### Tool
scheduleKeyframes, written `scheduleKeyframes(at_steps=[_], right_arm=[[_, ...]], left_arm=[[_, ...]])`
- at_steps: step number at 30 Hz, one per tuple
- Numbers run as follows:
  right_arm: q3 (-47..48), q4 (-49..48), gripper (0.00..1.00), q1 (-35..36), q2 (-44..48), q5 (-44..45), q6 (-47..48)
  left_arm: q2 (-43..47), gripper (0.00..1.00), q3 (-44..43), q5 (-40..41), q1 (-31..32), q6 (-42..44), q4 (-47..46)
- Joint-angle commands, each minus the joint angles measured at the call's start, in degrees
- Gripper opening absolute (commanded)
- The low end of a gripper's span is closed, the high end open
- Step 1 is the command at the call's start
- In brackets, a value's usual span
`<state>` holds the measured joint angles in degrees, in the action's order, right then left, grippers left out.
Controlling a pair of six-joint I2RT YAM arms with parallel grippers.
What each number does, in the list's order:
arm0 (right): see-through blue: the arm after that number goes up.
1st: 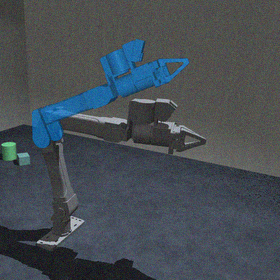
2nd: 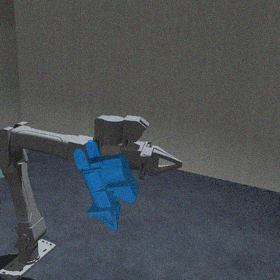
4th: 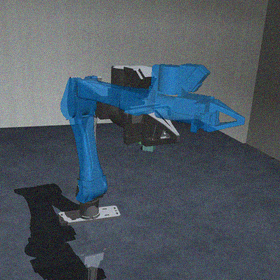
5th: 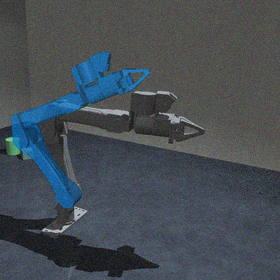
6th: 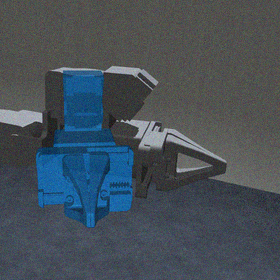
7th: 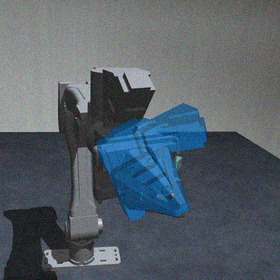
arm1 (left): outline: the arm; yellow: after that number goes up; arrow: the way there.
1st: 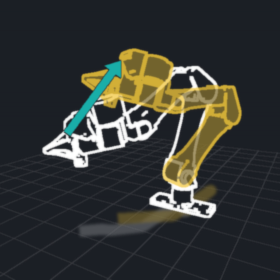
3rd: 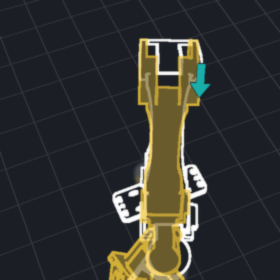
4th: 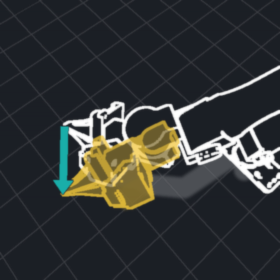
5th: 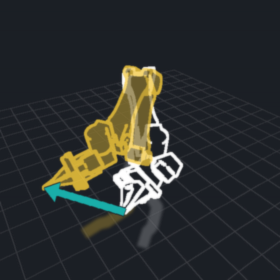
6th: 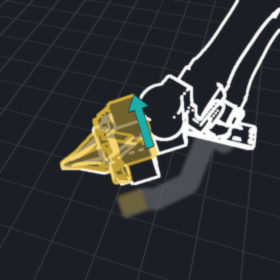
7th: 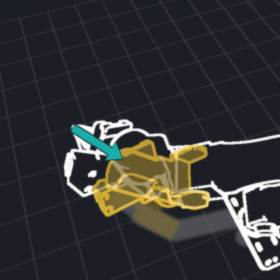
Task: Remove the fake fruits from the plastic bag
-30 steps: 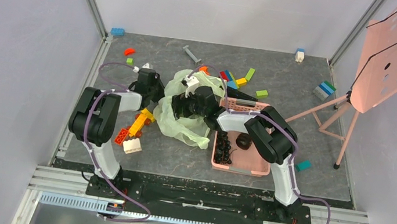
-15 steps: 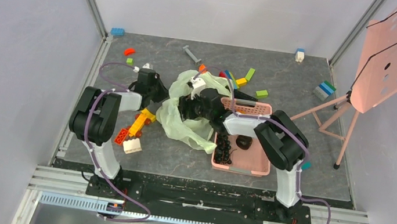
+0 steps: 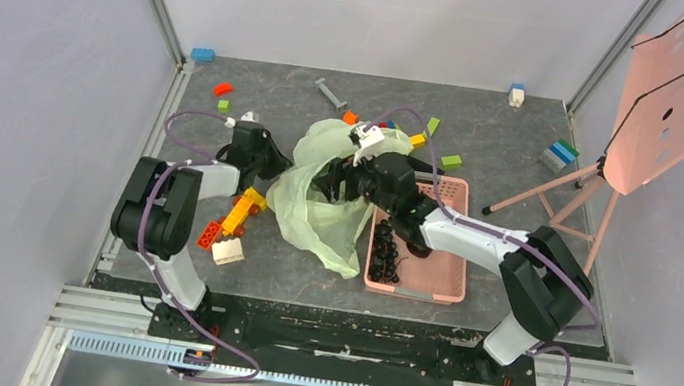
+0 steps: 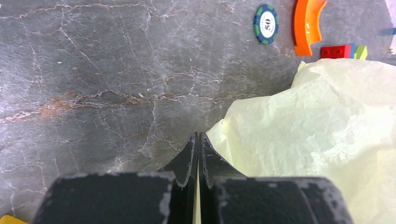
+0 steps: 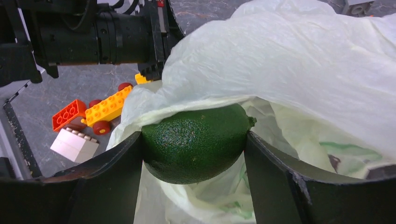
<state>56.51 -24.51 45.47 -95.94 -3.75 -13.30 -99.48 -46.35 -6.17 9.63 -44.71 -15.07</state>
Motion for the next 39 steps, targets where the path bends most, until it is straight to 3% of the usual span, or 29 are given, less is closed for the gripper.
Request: scheduleKeyframes(at_steps=[1, 16, 26, 33, 39], right_arm=[[-3.26, 0.86, 0.53, -0.21, 6.95, 1.73, 0.66], [-16.45, 20.1, 0.5, -0.51, 30.81, 19.02, 1.97], [-20.86, 27.76, 0.52, -1.47, 34.1, 26.41, 2.44], [-21.03, 28.64, 0.56, -1.88, 30.9, 25.0, 2.7], [-20.52, 28.46, 0.75, -1.99, 30.33, 24.59, 2.82]], left_arm=[[4.52, 0.02, 1.01, 0.76, -0.55, -0.78, -0.6], [10.46, 0.02, 3.97, 3.01, -0.84, -0.38, 1.97], [13.88, 0.02, 2.52, 2.48, -0.93, -1.25, 6.66], [19.99, 0.21, 2.91, 1.5, -1.45, -2.76, 9.17], [24.58, 0.37, 3.08, 1.38, -1.78, -1.53, 12.49]])
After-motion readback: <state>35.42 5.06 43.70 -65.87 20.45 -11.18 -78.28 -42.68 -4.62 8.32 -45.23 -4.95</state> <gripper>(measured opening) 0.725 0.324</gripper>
